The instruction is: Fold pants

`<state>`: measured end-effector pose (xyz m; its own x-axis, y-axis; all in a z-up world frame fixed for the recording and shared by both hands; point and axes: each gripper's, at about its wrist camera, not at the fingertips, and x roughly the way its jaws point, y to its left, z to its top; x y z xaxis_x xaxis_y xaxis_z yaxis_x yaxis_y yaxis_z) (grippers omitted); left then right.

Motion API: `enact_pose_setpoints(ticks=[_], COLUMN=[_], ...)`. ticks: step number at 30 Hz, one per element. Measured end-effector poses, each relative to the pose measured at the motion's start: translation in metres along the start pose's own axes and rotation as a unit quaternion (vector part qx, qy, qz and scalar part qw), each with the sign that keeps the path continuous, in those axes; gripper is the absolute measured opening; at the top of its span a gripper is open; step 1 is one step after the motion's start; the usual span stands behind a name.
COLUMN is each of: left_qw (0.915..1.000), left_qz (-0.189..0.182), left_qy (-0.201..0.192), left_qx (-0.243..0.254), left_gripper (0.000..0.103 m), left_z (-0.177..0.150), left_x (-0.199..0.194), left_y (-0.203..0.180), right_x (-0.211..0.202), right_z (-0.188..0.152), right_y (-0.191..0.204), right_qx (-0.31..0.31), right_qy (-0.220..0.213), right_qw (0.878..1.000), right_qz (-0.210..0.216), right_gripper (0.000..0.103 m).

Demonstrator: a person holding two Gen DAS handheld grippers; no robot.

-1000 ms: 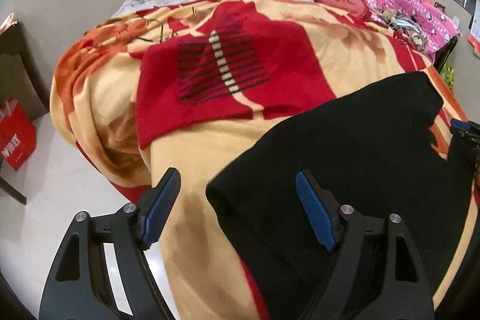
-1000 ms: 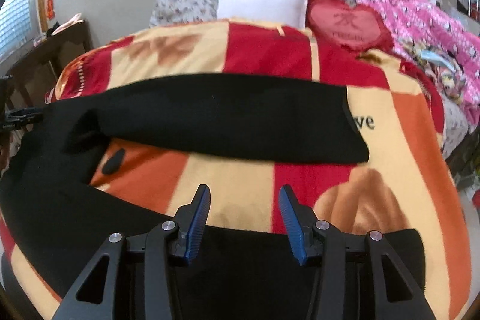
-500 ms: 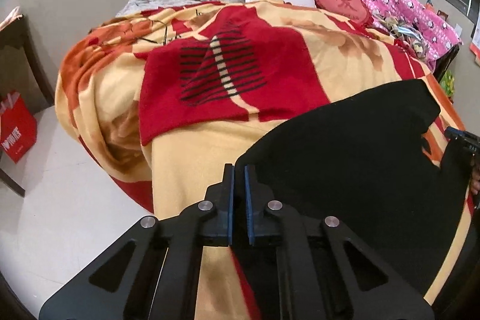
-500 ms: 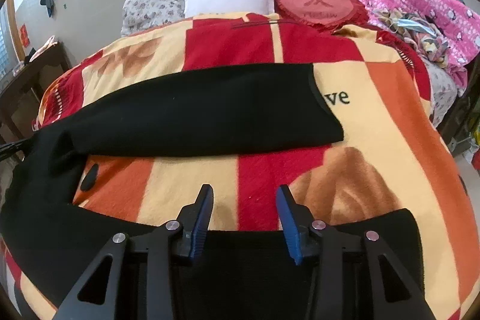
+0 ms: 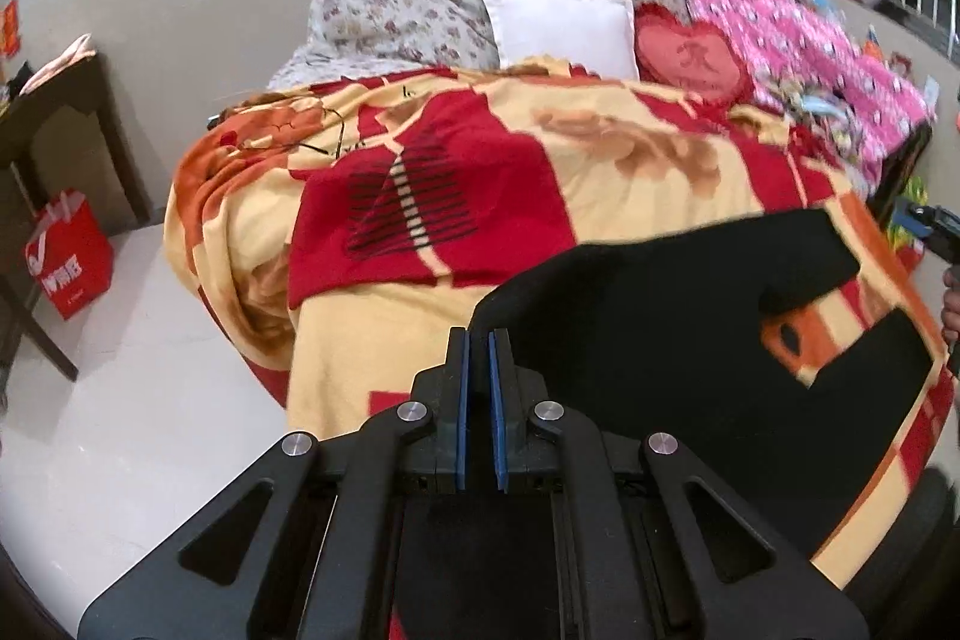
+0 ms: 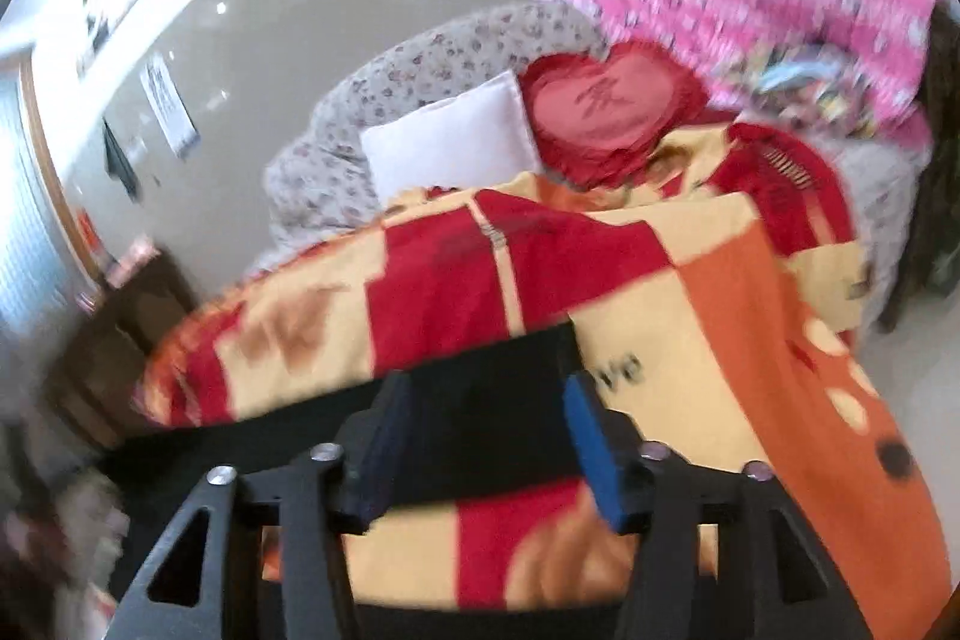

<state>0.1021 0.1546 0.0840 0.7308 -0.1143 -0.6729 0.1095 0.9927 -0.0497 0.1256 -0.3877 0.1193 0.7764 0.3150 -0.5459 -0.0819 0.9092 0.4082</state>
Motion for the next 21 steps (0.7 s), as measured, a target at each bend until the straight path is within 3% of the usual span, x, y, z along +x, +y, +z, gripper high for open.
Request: enact_pose_setpoints(ticks=[3, 4, 9, 15, 21], left_qw=[0.9997, 0.9995, 0.9994, 0.9994, 0.9994], left_qz=[-0.003, -0.003, 0.003, 0.004, 0.007], left_qy=[-0.010, -0.013, -0.011, -0.004, 0.002], left_qx=[-0.023, -0.027, -0.031, -0.035, -0.033], left_gripper=[0.005, 0.005, 0.005, 0.005, 0.005], left_z=[0.006, 0.008, 0.007, 0.002, 0.005], left_x=[-0.006, -0.008, -0.011, -0.005, 0.001], left_y=[-0.004, -0.004, -0.001, 0.004, 0.003], right_x=[0.042, 0.054, 0.114, 0.136, 0.147], right_z=[0.033, 0.037, 0.048, 0.048, 0.043], right_y=[-0.015, -0.017, -0.027, -0.039, -0.045], right_qx=[0.034, 0.037, 0.013, 0.000, -0.007], right_qy=[0.089, 0.110, 0.178, 0.188, 0.201], right_qw=[0.995, 0.992, 0.984, 0.981, 0.979], right_qz=[0.040, 0.049, -0.005, -0.049, -0.039], right_gripper=[0.052, 0.046, 0.035, 0.028, 0.027])
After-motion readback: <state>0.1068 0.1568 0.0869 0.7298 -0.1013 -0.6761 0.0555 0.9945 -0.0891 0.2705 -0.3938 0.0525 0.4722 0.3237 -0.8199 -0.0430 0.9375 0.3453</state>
